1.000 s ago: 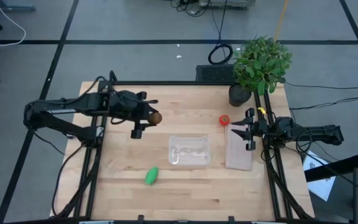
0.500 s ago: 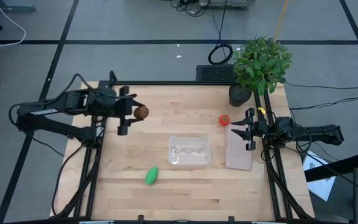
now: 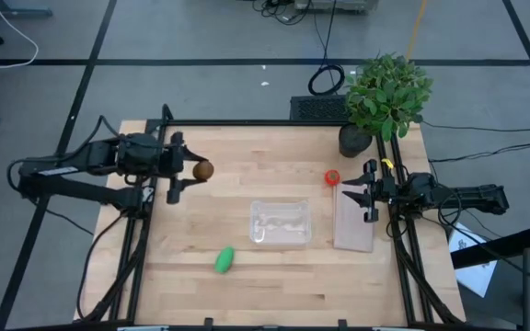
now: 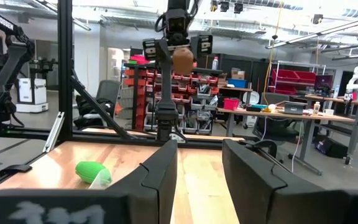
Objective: Pick and placing Produce into tupperware
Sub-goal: Put the kiwi into the transparent bin
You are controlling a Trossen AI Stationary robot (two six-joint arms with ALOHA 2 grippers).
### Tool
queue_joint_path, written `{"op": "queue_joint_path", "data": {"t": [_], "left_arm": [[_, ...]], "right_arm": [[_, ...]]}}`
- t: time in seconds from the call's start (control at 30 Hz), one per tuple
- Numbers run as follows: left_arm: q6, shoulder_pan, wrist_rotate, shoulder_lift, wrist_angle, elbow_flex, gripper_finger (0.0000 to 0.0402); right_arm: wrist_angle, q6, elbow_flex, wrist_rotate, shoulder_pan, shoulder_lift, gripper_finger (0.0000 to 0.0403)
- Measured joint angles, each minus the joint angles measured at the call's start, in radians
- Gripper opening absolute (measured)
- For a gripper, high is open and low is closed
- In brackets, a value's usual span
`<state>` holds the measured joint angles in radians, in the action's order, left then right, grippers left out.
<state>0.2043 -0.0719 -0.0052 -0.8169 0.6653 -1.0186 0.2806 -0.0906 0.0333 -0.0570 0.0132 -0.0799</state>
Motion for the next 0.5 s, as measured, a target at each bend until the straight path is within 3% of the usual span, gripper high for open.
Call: {"op": "queue_joint_path", "data": {"t": [0.5], "left_arm": [[0.013, -0.002, 0.092, 0.110, -0.420, 0.282, 0.0239]], "right_arm": [[0.000, 0.000, 0.000, 0.000, 0.000, 0.000, 0.0121]]}}
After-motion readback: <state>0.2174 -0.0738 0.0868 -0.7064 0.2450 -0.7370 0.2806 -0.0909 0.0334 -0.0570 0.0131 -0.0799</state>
